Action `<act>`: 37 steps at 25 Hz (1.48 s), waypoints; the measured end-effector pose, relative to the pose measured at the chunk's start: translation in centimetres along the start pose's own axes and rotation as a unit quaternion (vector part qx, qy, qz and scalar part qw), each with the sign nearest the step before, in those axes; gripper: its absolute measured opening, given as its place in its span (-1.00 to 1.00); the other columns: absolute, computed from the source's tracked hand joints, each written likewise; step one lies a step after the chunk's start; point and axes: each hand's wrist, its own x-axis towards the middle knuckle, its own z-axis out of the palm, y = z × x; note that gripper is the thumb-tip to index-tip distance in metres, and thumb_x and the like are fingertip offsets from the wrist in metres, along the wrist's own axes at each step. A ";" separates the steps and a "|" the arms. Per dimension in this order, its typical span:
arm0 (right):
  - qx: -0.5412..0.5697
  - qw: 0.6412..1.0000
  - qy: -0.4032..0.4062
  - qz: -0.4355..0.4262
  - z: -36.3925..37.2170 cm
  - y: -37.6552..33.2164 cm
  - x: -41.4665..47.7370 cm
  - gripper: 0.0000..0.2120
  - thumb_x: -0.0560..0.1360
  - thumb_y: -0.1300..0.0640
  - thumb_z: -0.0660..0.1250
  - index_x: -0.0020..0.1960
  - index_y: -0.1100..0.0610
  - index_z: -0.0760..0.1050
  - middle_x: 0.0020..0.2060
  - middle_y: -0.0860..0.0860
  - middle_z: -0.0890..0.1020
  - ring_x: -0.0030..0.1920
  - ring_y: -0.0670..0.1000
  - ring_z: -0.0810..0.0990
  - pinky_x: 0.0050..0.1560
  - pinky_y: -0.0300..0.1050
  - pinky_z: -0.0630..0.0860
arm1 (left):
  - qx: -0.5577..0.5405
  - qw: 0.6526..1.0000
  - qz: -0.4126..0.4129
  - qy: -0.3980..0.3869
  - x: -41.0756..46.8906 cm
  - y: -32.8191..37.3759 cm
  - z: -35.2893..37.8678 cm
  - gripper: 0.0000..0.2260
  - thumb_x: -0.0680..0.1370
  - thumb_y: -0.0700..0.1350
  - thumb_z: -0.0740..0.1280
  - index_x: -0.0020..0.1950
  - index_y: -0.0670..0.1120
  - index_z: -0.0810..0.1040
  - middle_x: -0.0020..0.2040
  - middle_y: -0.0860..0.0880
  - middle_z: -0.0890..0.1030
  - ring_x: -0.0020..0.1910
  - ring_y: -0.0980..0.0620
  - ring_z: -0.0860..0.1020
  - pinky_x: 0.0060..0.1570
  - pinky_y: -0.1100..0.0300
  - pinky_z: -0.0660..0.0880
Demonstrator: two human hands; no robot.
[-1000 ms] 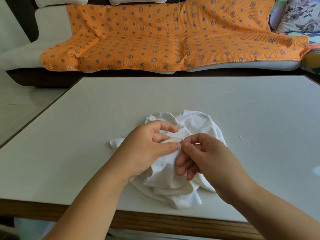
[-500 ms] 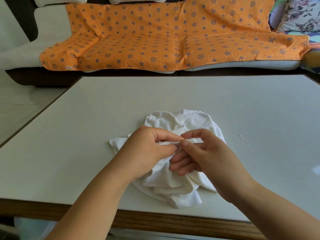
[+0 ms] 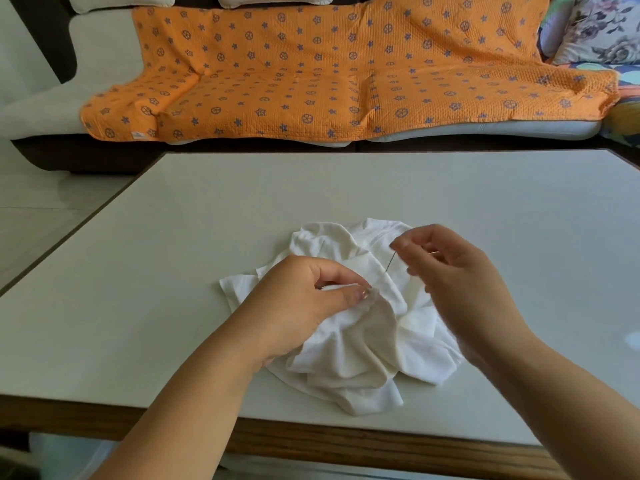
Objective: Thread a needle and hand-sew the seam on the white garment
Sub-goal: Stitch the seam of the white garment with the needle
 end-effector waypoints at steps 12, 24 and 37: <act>0.369 0.925 -0.009 0.094 -2.0 1.4 3.7 -0.90 0.62 0.34 0.15 0.00 0.24 0.44 -0.23 0.19 0.67 0.05 0.22 0.68 0.10 0.02 0.62 | -0.049 0.997 -0.037 -0.055 -0.2 0.0 -0.4 -0.82 0.36 0.07 0.44 -0.09 0.10 0.73 -0.04 0.16 0.72 0.08 0.26 0.62 0.34 0.13 0.41; 0.011 0.994 0.111 -0.019 -2.9 2.7 5.0 -0.92 0.59 0.11 0.29 -0.06 -0.04 0.52 -0.23 -0.10 0.70 -0.06 -0.08 0.66 0.06 -0.13 0.52 | -0.089 0.990 -0.057 -0.095 -0.4 0.0 -1.2 -0.74 0.39 -0.02 0.44 0.02 -0.09 0.71 0.00 -0.03 0.73 0.09 0.07 0.66 0.32 0.08 0.46; -0.007 0.990 -0.128 -0.050 0.8 0.5 -0.1 -0.88 0.62 0.10 0.21 -0.08 -0.05 0.45 -0.33 0.06 0.65 -0.32 -0.10 0.63 -0.25 -0.28 0.55 | -0.106 0.992 -0.026 -0.062 -0.2 0.1 -1.3 -0.82 0.34 -0.02 0.45 -0.10 -0.03 0.71 -0.10 0.03 0.73 -0.04 0.18 0.66 0.02 0.38 0.49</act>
